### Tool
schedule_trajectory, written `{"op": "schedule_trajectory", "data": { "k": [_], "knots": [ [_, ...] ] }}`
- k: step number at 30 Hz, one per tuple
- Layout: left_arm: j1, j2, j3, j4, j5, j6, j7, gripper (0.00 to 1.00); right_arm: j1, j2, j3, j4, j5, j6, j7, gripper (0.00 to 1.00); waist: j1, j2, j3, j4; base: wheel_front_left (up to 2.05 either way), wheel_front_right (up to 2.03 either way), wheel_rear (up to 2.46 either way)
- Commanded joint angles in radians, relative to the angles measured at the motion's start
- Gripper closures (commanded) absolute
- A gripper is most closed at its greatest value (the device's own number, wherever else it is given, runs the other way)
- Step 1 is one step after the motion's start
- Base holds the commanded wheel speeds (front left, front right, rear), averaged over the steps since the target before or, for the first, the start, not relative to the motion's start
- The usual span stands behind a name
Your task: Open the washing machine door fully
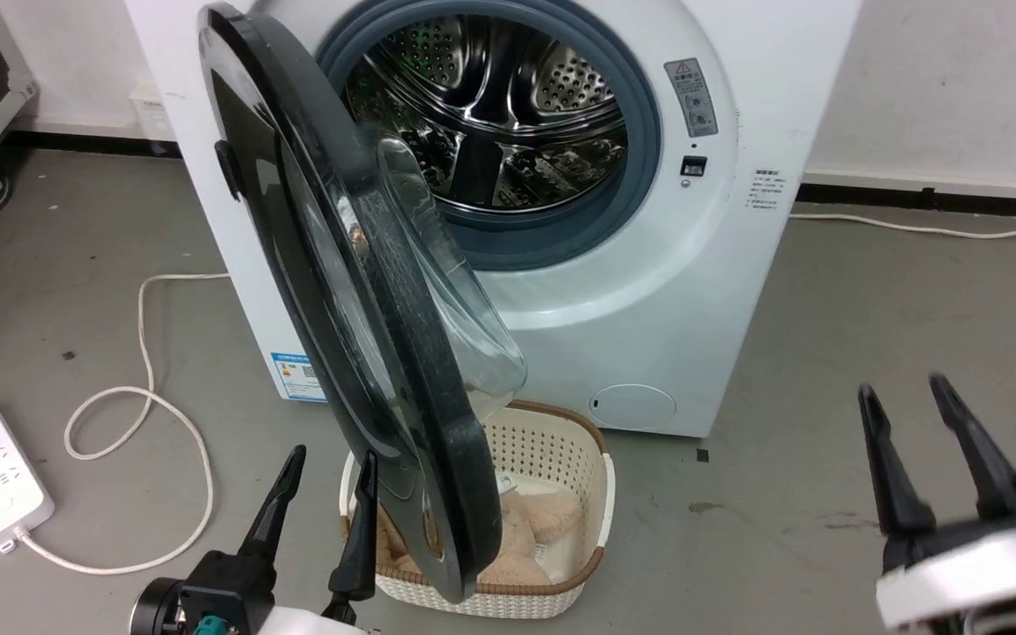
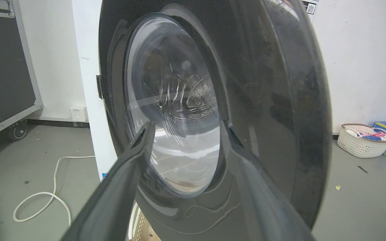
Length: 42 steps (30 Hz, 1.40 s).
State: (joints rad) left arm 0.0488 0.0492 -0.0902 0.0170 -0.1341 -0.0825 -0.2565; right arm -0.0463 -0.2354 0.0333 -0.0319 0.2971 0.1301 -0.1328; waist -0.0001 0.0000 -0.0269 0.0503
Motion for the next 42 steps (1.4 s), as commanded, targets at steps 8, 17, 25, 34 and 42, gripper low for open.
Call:
{"op": "schedule_trajectory", "data": {
  "k": [8,17,25,34,42],
  "knots": [
    [0.012,0.001,-0.008,0.013,-0.001,-0.005,-0.005,0.0,0.173,0.164,-0.1,-0.067,-0.171,0.001,-0.061,0.0,0.0001,0.0,0.006,-0.014,0.0,0.0,0.0],
    [0.0,0.001,-0.005,0.031,0.019,-0.008,-0.005,0.0,0.203,0.184,-0.077,-0.024,-0.166,0.001,-0.085,0.0,0.0001,0.0,0.008,-0.02,0.0,0.0,0.0],
    [-0.012,0.001,0.0,-0.02,0.012,0.002,-0.005,1.0,0.183,0.185,-0.082,-0.014,-0.132,0.001,-0.09,0.0,0.0001,0.0,0.013,-0.016,0.0,0.0,0.0],
    [-0.097,0.001,0.038,-0.283,-0.08,0.062,-0.005,1.0,0.178,0.185,-0.079,-0.002,-0.113,0.001,-0.073,0.0,0.0001,0.0,0.01,-0.007,0.0,0.0,0.0],
    [-0.22,0.016,-0.032,-0.478,0.039,0.061,0.002,1.0,0.175,0.185,-0.074,0.0,-0.11,0.001,-0.072,0.0,0.0001,0.0,0.005,-0.005,0.0,0.0,0.0]
  ]
}}
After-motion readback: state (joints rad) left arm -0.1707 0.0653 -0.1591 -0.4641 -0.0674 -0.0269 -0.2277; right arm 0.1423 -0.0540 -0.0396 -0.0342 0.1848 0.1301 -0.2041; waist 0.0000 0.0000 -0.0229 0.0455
